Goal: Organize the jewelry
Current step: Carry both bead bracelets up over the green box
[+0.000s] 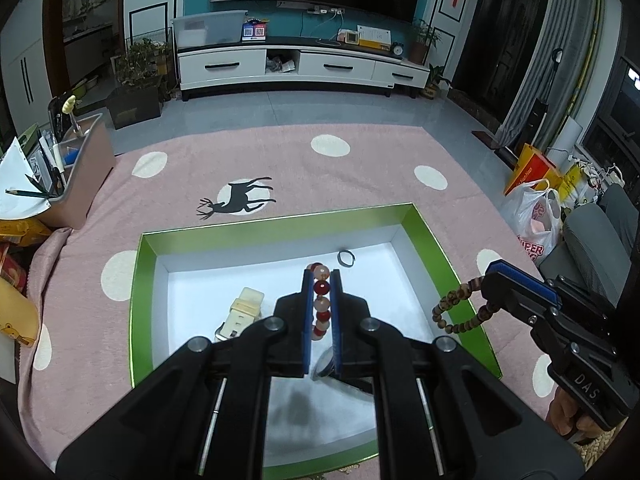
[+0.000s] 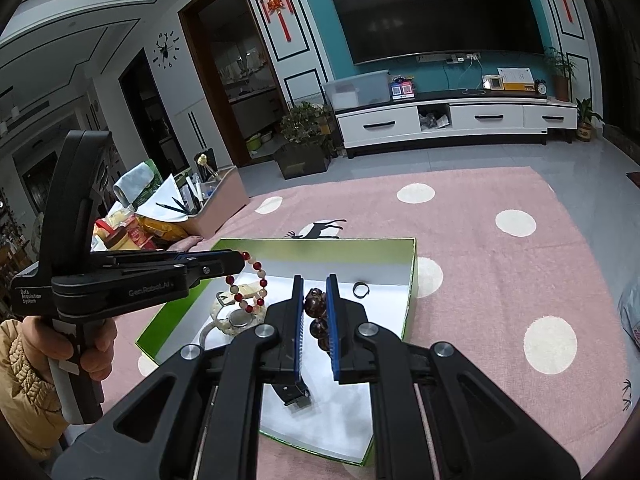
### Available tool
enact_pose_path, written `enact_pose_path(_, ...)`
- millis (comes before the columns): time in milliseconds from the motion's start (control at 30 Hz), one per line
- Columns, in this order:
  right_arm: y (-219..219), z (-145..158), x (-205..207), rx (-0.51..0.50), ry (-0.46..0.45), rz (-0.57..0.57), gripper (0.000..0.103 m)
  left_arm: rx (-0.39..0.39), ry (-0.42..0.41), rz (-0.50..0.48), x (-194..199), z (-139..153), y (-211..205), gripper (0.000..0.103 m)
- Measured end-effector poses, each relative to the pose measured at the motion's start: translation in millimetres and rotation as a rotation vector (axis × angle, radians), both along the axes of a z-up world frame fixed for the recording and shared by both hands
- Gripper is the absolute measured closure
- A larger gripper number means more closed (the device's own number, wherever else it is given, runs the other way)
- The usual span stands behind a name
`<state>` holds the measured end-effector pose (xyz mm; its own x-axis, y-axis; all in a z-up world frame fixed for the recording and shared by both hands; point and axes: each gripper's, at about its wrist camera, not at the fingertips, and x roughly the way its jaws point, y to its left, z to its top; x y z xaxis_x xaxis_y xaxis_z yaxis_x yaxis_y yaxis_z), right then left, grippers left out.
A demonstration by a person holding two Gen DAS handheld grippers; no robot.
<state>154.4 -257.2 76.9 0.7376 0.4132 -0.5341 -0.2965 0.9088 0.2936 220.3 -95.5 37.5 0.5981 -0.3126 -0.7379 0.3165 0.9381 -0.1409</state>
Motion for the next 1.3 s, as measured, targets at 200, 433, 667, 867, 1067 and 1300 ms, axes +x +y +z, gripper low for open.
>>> enact_pose_path(200,1,-5,3,-0.015,0.012,-0.004,0.093,0.016,0.015,-0.008,7,-9,-8,0.096)
enact_pose_path(433,3,-10,8,-0.027,0.027,-0.006,0.093,0.034,0.03,-0.01,13,-17,-13,0.096)
enact_pose_path(667,6,-15,13,-0.05,0.042,-0.011,0.093,0.063,0.048,-0.016,20,-28,-17,0.096)
enact_pose_path(867,10,-17,17,-0.072,0.056,-0.011,0.093,0.086,0.059,-0.025,24,-35,-21,0.096)
enact_pose_path(1067,11,-22,21,-0.087,0.072,-0.015,0.093,0.113,0.064,-0.029,28,-42,-25,0.096)
enact_pose_path(1300,11,-26,23,-0.102,0.079,-0.021,0.093,0.139,0.073,-0.027,31,-48,-27,0.096)
